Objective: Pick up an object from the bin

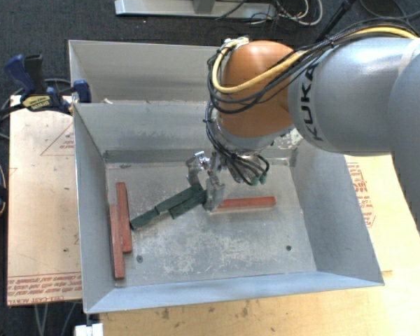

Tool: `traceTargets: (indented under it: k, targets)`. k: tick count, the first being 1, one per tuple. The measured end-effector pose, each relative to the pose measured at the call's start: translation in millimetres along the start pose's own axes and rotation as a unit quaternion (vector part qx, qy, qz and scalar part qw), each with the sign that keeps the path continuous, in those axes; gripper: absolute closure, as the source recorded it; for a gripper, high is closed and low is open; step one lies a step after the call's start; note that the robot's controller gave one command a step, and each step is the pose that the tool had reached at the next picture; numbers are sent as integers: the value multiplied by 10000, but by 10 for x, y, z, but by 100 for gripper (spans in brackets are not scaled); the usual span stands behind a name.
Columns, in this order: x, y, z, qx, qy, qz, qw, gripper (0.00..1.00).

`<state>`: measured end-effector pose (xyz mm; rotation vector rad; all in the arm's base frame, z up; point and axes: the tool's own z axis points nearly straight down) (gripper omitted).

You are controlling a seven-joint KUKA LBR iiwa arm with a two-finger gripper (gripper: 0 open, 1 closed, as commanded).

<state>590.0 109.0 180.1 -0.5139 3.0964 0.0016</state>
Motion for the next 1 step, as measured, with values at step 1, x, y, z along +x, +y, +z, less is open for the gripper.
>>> traceTargets:
  k: [1]
  targets:
    - [32, -164, -280, -5, 11, 104, 9999, 100]
